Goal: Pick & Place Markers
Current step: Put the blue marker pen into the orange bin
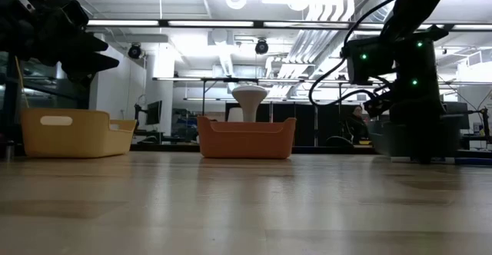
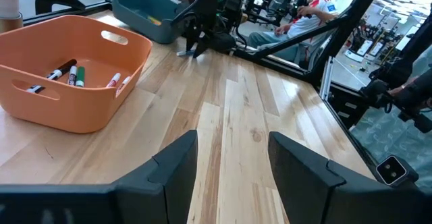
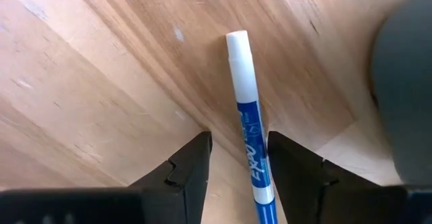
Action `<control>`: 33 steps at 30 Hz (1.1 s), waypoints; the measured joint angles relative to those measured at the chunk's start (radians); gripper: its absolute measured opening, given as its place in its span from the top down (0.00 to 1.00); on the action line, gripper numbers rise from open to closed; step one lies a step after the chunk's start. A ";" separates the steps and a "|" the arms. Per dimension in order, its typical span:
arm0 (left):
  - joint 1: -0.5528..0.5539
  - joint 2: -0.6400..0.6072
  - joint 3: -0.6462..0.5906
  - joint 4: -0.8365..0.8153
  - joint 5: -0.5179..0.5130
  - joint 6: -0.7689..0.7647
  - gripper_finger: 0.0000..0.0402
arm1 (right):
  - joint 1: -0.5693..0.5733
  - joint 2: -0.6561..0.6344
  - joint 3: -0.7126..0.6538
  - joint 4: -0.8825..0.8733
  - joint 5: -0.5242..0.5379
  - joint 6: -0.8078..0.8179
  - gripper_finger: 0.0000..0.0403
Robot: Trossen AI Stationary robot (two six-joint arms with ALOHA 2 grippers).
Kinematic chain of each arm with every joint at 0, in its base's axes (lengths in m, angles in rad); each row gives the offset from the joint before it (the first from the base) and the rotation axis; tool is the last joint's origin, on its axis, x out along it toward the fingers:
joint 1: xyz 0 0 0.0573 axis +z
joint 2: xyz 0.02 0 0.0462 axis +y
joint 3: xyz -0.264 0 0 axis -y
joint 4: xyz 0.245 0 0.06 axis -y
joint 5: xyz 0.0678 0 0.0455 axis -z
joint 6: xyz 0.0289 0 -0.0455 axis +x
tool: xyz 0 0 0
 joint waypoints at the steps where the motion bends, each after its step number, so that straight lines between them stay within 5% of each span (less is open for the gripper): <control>1: 0.000 0.000 0.000 0.000 0.000 0.000 0.56 | 0.000 -0.009 -0.001 0.000 0.003 0.001 0.65; 17: 0.000 0.000 0.000 0.000 0.000 0.000 0.56 | 0.000 -0.032 -0.006 -0.001 -0.044 0.002 0.96; 33: 0.000 0.000 0.000 0.000 0.000 0.000 0.56 | 0.098 -0.032 -0.001 -0.001 -0.129 0.101 0.97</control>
